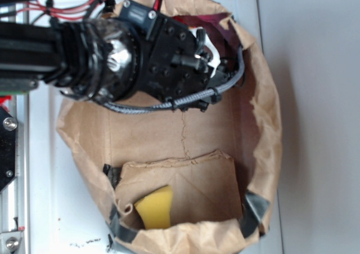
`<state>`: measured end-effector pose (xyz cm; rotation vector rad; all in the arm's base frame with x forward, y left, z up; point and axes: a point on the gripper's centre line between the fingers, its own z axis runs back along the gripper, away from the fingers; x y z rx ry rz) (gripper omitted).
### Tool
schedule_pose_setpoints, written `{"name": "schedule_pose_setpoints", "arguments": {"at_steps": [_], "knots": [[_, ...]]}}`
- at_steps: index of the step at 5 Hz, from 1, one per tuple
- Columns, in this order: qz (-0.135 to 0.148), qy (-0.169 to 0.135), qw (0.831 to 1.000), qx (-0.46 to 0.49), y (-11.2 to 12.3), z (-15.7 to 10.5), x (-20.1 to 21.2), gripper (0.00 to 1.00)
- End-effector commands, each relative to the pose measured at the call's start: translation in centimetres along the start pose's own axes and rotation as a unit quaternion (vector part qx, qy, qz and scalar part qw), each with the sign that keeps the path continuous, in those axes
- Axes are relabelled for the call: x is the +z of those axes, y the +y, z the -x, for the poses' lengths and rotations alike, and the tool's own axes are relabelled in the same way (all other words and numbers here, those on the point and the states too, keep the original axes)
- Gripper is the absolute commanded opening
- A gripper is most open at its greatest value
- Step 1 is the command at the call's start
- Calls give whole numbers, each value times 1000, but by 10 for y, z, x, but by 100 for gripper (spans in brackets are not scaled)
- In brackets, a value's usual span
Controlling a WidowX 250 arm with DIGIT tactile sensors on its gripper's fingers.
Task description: Grab the red paper.
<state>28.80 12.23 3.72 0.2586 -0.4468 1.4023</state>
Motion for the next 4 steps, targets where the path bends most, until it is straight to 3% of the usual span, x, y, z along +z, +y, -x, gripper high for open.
{"name": "schedule_pose_setpoints", "arguments": {"at_steps": [1, 2, 4], "knots": [[16, 41, 999, 2, 9, -25, 55, 100], [20, 59, 998, -1, 13, -29, 64, 100], [26, 53, 998, -10, 22, -31, 58, 100]]}}
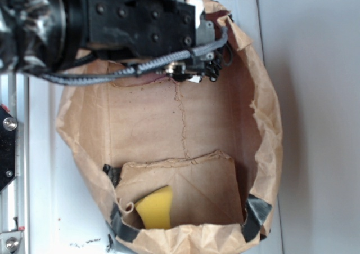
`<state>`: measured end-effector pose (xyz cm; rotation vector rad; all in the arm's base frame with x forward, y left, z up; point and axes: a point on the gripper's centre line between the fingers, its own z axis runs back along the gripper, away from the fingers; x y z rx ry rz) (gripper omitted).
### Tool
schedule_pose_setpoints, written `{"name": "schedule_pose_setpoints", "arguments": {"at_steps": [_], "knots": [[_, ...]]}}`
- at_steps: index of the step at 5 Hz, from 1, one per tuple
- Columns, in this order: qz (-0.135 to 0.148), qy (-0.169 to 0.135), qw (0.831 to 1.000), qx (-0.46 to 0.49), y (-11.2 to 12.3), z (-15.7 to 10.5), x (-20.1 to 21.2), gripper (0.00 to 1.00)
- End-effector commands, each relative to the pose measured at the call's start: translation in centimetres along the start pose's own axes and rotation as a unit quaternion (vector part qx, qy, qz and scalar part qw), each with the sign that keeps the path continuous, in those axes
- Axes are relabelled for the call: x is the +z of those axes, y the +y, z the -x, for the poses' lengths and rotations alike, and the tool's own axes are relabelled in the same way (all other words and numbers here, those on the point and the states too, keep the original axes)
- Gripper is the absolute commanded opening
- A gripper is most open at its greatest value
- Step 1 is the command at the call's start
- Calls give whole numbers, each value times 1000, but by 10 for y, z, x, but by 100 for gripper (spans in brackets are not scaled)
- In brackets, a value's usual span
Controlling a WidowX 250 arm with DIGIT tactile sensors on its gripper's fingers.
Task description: Grab the red paper.
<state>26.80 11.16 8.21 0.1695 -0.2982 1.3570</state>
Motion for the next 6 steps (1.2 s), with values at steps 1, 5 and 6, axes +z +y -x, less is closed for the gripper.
{"name": "schedule_pose_setpoints", "arguments": {"at_steps": [1, 5, 6], "knots": [[45, -35, 998, 20, 8, -18, 5, 100], [-3, -30, 1000, 3, 17, -21, 20, 100], [-10, -28, 1000, 4, 18, -20, 22, 100]]}}
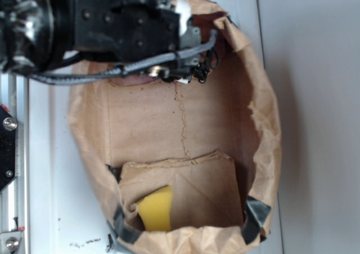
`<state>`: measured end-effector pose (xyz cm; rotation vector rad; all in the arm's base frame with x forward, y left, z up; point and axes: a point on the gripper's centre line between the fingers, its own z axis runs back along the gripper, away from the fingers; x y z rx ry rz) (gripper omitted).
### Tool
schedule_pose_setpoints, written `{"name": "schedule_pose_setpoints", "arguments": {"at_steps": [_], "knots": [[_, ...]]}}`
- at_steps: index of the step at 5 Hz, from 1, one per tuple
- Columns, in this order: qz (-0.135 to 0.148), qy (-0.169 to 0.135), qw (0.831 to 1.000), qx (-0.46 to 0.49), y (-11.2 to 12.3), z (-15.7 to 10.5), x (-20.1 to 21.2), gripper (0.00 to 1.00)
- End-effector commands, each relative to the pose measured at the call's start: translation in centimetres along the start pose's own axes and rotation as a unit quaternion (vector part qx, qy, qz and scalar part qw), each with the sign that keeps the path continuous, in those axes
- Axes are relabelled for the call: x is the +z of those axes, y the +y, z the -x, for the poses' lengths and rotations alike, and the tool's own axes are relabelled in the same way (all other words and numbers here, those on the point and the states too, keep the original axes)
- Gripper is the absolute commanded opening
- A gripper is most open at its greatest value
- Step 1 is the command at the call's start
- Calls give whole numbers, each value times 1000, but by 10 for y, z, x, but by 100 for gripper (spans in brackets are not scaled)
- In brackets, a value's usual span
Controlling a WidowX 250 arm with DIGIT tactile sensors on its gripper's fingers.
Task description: Grab the red paper.
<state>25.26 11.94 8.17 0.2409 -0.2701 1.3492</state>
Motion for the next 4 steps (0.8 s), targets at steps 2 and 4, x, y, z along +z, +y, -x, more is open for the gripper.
{"name": "schedule_pose_setpoints", "arguments": {"at_steps": [2, 4], "knots": [[31, -38, 999, 13, 5, -13, 4, 100], [36, -76, 996, 13, 2, -7, -21, 100]]}}
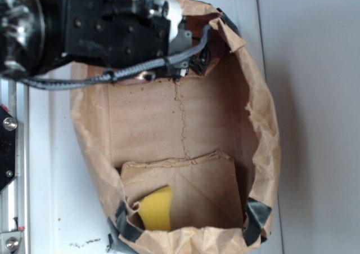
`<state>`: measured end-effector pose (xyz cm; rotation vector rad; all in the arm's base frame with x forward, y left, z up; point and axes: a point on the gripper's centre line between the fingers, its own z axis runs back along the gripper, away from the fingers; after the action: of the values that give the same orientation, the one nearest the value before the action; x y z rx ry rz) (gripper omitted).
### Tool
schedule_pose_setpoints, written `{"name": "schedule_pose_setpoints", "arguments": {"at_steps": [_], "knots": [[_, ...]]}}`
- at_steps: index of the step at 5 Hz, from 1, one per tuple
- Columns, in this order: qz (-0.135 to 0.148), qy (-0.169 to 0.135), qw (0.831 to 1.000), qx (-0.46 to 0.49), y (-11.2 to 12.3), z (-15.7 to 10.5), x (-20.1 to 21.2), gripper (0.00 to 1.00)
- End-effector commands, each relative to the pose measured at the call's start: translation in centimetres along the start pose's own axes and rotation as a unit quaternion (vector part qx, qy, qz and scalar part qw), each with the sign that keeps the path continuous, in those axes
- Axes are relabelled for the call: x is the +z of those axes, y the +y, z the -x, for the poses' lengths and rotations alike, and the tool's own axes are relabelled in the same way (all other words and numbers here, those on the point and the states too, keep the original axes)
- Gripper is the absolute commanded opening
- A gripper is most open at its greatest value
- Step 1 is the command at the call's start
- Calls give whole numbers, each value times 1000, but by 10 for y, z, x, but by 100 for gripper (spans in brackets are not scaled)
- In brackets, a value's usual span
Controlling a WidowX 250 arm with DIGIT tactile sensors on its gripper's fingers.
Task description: Grab the red paper.
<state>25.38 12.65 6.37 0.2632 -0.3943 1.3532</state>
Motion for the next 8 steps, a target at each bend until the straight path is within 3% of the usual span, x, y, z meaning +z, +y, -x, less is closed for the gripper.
{"name": "schedule_pose_setpoints", "arguments": {"at_steps": [1, 2, 3, 5, 6, 8], "knots": [[4, -40, 999, -6, 3, -3, -10, 100], [1, -49, 999, -13, 4, -1, -18, 100], [-4, -43, 999, -6, 3, 0, -16, 0], [13, -16, 1000, -4, -3, -10, 2, 0], [36, 6, 999, -20, -4, -16, 19, 0], [145, 67, 983, -92, 3, -25, 60, 0]]}}
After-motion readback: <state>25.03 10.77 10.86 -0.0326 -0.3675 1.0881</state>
